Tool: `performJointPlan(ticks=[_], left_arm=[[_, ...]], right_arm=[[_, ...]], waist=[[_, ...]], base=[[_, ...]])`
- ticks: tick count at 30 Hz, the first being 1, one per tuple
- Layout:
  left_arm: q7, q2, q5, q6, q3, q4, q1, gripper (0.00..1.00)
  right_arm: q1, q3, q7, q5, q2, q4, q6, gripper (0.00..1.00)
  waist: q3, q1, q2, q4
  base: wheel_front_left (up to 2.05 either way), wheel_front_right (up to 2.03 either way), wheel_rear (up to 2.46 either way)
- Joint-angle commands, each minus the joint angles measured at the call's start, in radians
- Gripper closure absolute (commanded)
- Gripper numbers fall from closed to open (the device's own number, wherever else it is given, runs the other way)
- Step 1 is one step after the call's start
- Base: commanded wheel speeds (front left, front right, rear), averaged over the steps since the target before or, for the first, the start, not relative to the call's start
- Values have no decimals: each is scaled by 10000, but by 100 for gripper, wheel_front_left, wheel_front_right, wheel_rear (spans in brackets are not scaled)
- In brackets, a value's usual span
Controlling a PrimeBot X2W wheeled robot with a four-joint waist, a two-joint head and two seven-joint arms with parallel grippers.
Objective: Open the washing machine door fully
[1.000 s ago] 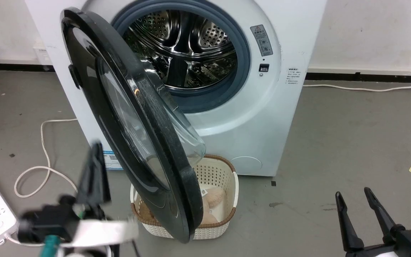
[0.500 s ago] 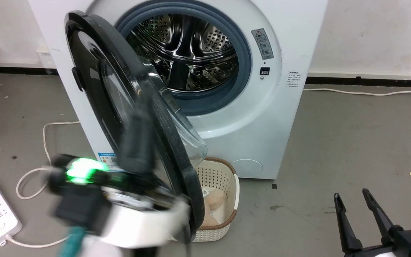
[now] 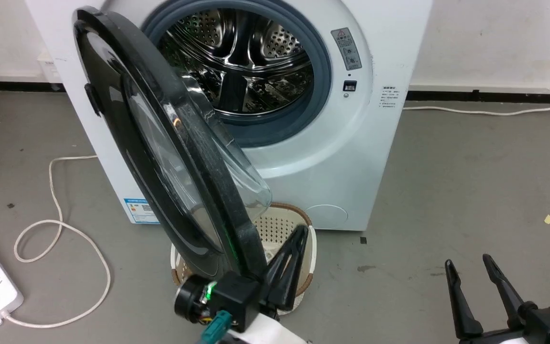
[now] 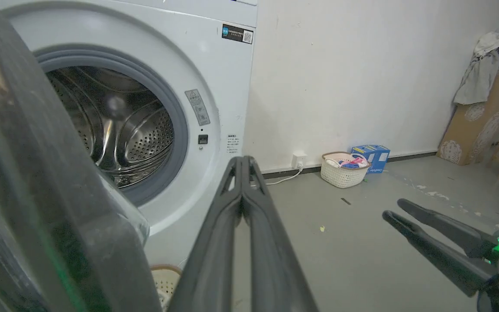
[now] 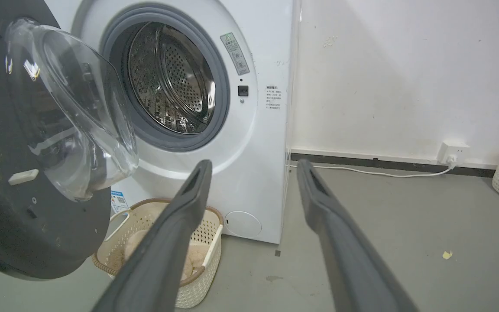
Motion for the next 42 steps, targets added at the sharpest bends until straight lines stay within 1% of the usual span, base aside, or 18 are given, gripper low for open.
performJointPlan(ticks=[1, 5, 9, 11, 15, 19, 23, 29, 32, 35, 40, 42], left_arm=[[-90, 13, -54, 57, -40, 200, 72, 100], [-165, 13, -302, 169, -32, 1228, 34, 100], [-390, 13, -547, 364, 251, 2105, -22, 100], [-564, 13, -688, 439, 402, 2381, -15, 100], [-804, 100, -726, 446, 480, 2647, 43, 100], [-886, 263, -680, 488, 448, 2651, 284, 100], [-914, 410, -726, 591, 515, 2503, 576, 100], [-783, 781, -759, 779, 741, 2219, 841, 100], [-735, 1043, -794, 896, 999, 2066, 871, 100], [-644, 1331, -860, 998, 1322, 1969, 797, 100], [-494, 1876, -1181, 1247, 2227, 1876, 537, 100], [-472, 2146, -1372, 1274, 2660, 1930, 341, 100]], right_arm=[[-133, 11, -72, 0, 39, 26, -7, 0], [-166, 43, -76, 9, 39, 67, -7, 0], [-172, 87, -80, 2, 39, 110, -7, 0], [-148, 78, -81, 14, 39, 129, -7, 0], [-82, 101, -83, -5, 39, 158, -7, 0], [8, 74, -85, 8, 39, 189, -7, 0], [121, 46, -86, 52, 39, 278, -7, 0], [108, 200, -88, 133, 39, 324, -7, 0], [100, 213, -88, 178, 39, 315, -7, 0], [64, 293, -88, 302, 39, 322, -7, 0], [-104, 382, -86, 189, 39, 298, -7, 0], [-210, 411, -41, 64, 39, 255, -7, 0]], waist=[[29, 0, 0, -25], [114, 0, 0, -64], [183, 0, 0, -54], [185, 0, 0, 18], [145, 0, 0, 324], [12, 0, 0, 839], [-172, 0, 0, 1568], [-297, 0, 0, 2672], [-258, 0, 0, 3158], [-145, 0, 0, 3498], [261, 0, 0, 3837], [519, 0, 0, 3902]], base=[[0, 0, 0], [0, 0, 0], [0, 0, 0], [0, 0, 0], [0, 0, 0], [0, 0, 0], [0, 0, 0], [0, 0, 0], [0, 0, 0], [0, 0, 0], [0, 0, 0], [0, 0, 0]])
